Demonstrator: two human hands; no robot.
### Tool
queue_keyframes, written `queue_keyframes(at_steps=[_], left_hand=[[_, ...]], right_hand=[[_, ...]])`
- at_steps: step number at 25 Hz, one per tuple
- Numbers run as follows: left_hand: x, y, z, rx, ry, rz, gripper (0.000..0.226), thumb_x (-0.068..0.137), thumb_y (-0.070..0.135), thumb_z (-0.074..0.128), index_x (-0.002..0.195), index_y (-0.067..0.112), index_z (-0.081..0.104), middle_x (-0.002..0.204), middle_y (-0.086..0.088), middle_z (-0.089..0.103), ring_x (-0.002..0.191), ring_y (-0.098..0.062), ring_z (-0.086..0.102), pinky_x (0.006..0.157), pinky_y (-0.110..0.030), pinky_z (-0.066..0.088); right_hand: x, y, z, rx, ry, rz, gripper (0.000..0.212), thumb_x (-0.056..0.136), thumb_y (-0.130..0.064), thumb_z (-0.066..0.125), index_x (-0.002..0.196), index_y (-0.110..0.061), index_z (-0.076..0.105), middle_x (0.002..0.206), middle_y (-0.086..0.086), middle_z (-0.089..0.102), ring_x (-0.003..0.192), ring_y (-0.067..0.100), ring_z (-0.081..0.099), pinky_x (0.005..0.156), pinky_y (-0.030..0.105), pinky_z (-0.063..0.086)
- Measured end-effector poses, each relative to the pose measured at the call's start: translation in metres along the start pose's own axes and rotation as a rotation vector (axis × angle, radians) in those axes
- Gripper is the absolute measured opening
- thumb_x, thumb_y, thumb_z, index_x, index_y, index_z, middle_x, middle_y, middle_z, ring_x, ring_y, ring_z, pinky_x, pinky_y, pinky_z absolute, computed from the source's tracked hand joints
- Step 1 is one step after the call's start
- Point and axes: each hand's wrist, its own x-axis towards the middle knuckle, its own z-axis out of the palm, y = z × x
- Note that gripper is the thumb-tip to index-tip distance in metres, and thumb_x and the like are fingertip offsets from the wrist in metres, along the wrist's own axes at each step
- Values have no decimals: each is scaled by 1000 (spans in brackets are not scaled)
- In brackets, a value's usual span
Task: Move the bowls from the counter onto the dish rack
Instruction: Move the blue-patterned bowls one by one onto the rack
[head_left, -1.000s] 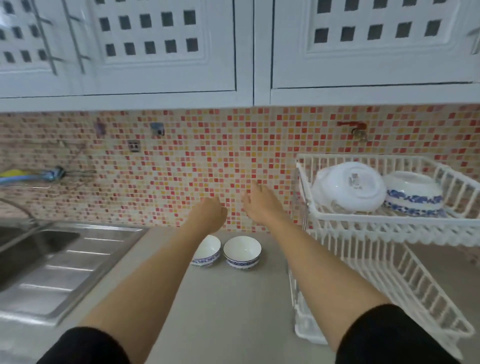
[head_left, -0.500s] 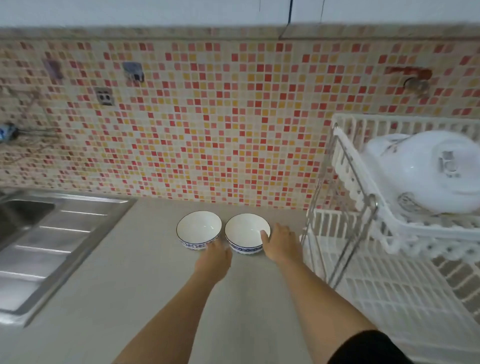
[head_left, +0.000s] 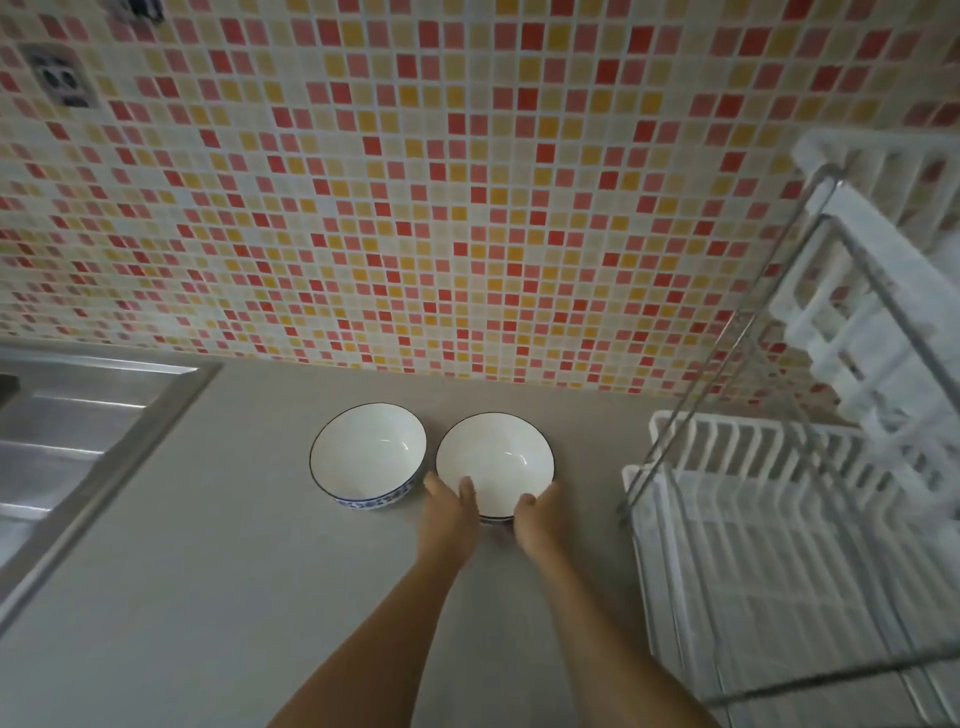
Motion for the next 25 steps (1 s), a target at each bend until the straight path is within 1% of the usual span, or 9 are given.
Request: queue_keyframes(at_steps=[4, 9, 11, 14, 17, 19, 21, 23, 25], left_hand=[[3, -6, 0, 61, -9, -50, 44, 91, 0, 50, 130, -2, 32, 120, -25, 60, 108, -39, 60, 68, -32, 51], [-31, -18, -31, -41, 133, 86, 40, 95, 3, 33, 134, 6, 35, 110, -24, 61, 99, -41, 59, 76, -35, 45], [-54, -22, -54, 1, 200, 202, 38, 97, 6, 32, 135, 10, 36, 92, -19, 59, 86, -38, 58, 71, -33, 40], [-102, -25, -94, 3, 284, 388, 35, 99, 13, 31, 134, 14, 38, 87, -13, 59, 82, -35, 59, 69, -34, 44], [-149, -21, -129, -40, 375, 555, 36, 101, 18, 33, 135, 13, 43, 108, -15, 66, 96, -36, 64, 76, -33, 45], [-188, -21, -156, -89, 466, 668, 35, 100, 17, 37, 132, 9, 48, 114, -15, 67, 100, -37, 64, 79, -35, 46], [-223, -22, -177, -150, 514, 755, 32, 99, 15, 41, 128, 7, 52, 113, -14, 67, 98, -34, 64, 78, -32, 44], [-252, -19, -195, -210, 515, 831, 34, 97, 20, 45, 127, 7, 53, 101, -6, 68, 85, -15, 65, 77, -27, 46], [-282, -10, -213, -273, 436, 977, 44, 89, 29, 44, 129, 11, 50, 90, 16, 64, 73, 6, 60, 74, -11, 47]], right_hand=[[-18, 15, -2, 73, 19, -27, 39, 84, 5, 45, 123, 5, 42, 122, 20, 55, 106, 38, 58, 89, 44, 52], [-64, 2, -38, 126, -72, -152, 28, 95, -21, 52, 115, -2, 49, 90, 0, 59, 98, 30, 62, 64, 25, 44], [-83, -13, -53, 111, -132, -206, 41, 97, -44, 42, 121, -12, 49, 96, -3, 60, 97, 24, 61, 72, 25, 48], [-116, -35, -69, 142, -330, -135, 77, 74, -87, 21, 131, -39, 40, 129, -7, 55, 118, 25, 55, 103, 48, 43], [-181, -61, -101, 285, -477, -165, 53, 85, -74, 29, 114, -34, 49, 118, 0, 61, 104, 19, 60, 80, 39, 54], [-227, -64, -125, 286, -582, -217, 42, 87, -65, 42, 120, -40, 46, 123, -3, 59, 109, 18, 59, 73, 30, 54], [-262, -60, -148, 278, -699, -325, 58, 75, -68, 55, 128, -48, 43, 130, -6, 57, 115, 17, 58, 86, 33, 53], [-290, -57, -163, 269, -705, -424, 71, 58, -74, 60, 125, -58, 42, 131, -11, 56, 116, 13, 58, 98, 37, 48], [-318, -59, -181, 290, -641, -564, 58, 53, -73, 58, 108, -66, 43, 126, -20, 56, 119, 9, 55, 106, 39, 43]])
